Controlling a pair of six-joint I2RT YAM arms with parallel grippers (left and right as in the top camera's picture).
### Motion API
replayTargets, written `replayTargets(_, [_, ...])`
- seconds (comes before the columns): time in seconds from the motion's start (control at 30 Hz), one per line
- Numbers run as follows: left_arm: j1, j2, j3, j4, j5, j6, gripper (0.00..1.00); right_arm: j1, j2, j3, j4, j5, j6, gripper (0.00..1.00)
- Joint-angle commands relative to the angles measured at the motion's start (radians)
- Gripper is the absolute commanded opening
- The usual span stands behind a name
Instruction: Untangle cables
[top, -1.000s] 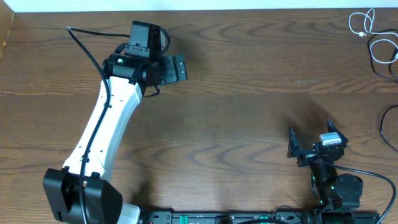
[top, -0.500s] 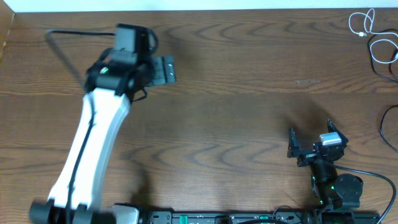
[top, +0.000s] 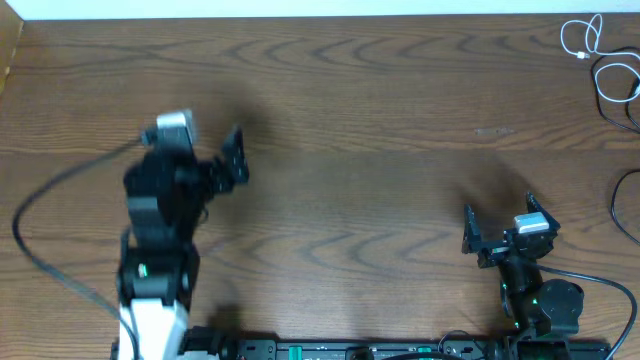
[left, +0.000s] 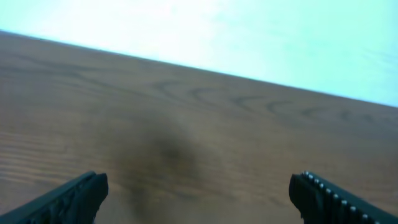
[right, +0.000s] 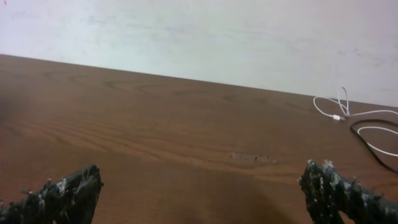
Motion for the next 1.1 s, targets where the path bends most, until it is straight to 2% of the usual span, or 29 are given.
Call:
replayTargets(0.0, [0.035, -0.152, -0.121, 0.063, 0.020, 0.046, 0.98, 0.007, 0.000, -0.002, -0.004, 0.001, 0.013, 0.99])
replayTargets(0.23, [0.062, -0.389, -0.290, 0.089, 0.008, 0.065, 0.98, 0.007, 0.000, -0.002, -0.004, 0.001, 0.013, 0.99])
replayTargets(0.53, [0.061, -0.588, -0.493, 0.171, -0.011, 0.069, 0.98, 0.007, 0.000, -0.002, -0.004, 0.001, 0.013, 0.99])
replayTargets(1.07, [0.026, -0.783, -0.637, 0.135, -0.078, 0.072, 0.98, 0.007, 0.000, -0.002, -0.004, 0.001, 0.013, 0.99])
